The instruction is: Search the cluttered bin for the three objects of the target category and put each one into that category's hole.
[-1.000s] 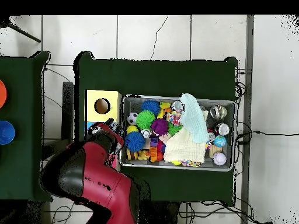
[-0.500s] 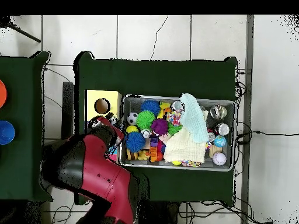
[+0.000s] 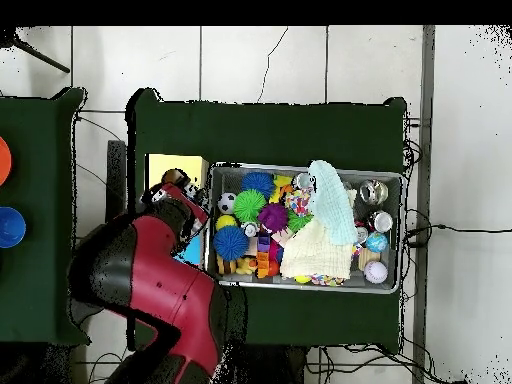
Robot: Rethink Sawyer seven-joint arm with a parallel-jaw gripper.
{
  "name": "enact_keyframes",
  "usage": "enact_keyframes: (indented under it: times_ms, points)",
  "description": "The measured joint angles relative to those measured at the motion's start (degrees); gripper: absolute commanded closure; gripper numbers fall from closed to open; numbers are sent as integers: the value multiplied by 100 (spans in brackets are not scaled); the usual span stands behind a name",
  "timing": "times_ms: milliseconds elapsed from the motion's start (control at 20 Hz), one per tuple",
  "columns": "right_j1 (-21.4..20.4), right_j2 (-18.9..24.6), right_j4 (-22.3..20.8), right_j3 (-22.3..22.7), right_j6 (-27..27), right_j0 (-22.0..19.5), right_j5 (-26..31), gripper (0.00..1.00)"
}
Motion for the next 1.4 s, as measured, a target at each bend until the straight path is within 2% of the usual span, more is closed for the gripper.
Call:
enact_keyframes:
  times_ms: [250, 650, 1400]
  points:
    - [238, -127, 215, -215, 71, 176, 1, 100]
    - [333, -128, 434, -258, 224, 204, 0, 100]
    - [466, -132, 468, -260, 566, 397, 63, 100]
